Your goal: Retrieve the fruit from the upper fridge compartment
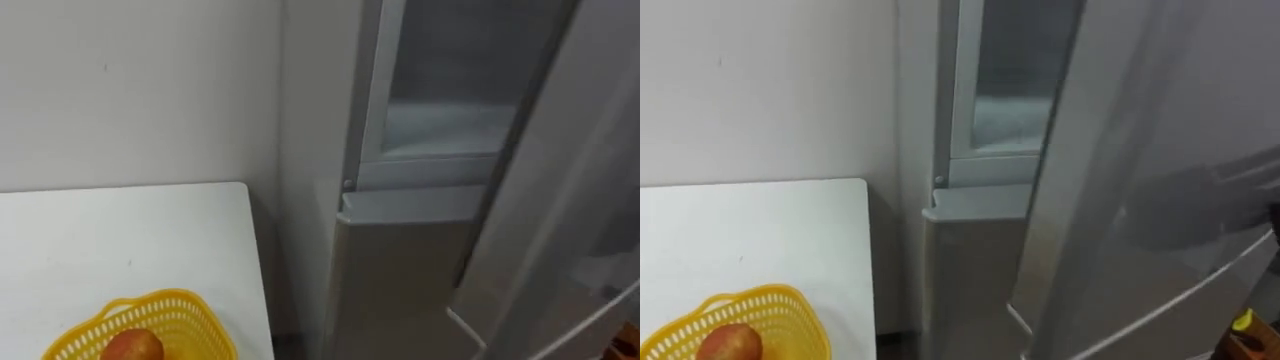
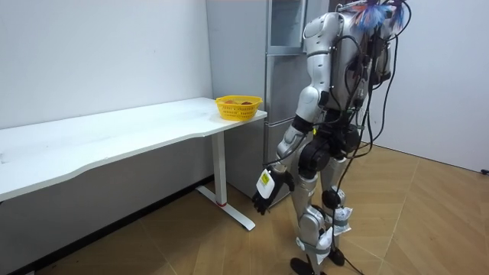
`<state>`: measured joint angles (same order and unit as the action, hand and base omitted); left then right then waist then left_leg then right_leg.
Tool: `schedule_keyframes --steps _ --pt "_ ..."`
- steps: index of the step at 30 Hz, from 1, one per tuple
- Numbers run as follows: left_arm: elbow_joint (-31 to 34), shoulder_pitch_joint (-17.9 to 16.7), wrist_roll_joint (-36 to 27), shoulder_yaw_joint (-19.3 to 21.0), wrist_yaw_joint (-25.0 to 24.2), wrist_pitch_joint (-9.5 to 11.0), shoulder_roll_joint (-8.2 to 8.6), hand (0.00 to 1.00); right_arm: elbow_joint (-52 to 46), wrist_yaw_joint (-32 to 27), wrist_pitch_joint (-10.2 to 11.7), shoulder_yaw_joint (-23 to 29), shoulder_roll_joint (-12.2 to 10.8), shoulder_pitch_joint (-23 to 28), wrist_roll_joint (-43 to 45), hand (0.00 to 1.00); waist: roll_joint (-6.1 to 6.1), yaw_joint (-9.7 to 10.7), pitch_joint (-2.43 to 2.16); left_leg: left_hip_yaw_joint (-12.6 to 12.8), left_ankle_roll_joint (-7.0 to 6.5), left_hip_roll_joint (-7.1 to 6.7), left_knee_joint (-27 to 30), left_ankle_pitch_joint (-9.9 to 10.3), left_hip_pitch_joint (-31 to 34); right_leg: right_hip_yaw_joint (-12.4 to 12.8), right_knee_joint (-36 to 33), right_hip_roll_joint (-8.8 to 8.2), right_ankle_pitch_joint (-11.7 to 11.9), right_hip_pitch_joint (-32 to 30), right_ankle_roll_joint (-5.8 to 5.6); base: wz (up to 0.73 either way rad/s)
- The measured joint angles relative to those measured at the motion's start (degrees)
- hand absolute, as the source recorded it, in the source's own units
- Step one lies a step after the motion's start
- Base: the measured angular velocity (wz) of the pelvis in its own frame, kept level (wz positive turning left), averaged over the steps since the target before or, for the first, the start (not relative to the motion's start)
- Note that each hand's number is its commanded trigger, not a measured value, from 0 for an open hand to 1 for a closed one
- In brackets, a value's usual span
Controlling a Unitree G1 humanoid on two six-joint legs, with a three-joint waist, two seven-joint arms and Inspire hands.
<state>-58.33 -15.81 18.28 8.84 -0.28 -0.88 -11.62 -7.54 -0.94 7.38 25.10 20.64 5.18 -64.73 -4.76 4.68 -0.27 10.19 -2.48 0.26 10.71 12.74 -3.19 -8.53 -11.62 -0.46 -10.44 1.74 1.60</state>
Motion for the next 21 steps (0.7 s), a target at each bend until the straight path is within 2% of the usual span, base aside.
schedule_keyframes --steps 5,9,21 --pt "-0.1 0.2 0.1 -0.1 0.2 -0.5 0.06 0.00 0.0 1.0 -0.1 -1.5 0.0 -1.6 3.3 0.00 0.24 -0.3 0.20 -1.0 0.00 -0.12 0.0 0.0 0.0 -0.8 0.1 -0.12 0.0 0.4 -0.01 0.08" --pt "-0.3 -0.6 0.2 -0.2 0.8 -0.6 0.09 0.00 0.0 1.6 -1.3 -2.0 0.0 -3.1 5.1 0.00 0.61 -0.4 0.30 -1.8 0.00 -0.20 0.0 0.0 -0.2 -1.3 0.9 -0.11 0.0 1.3 -0.01 0.10" --pt "-1.6 -2.4 0.2 -0.2 1.3 -1.7 1.02 0.00 0.6 3.0 -2.0 -2.2 0.0 -3.4 3.8 0.00 0.65 -0.5 0.27 -2.6 0.02 -0.28 0.3 0.0 -0.3 -2.1 0.9 -0.25 0.0 1.7 0.00 0.02"
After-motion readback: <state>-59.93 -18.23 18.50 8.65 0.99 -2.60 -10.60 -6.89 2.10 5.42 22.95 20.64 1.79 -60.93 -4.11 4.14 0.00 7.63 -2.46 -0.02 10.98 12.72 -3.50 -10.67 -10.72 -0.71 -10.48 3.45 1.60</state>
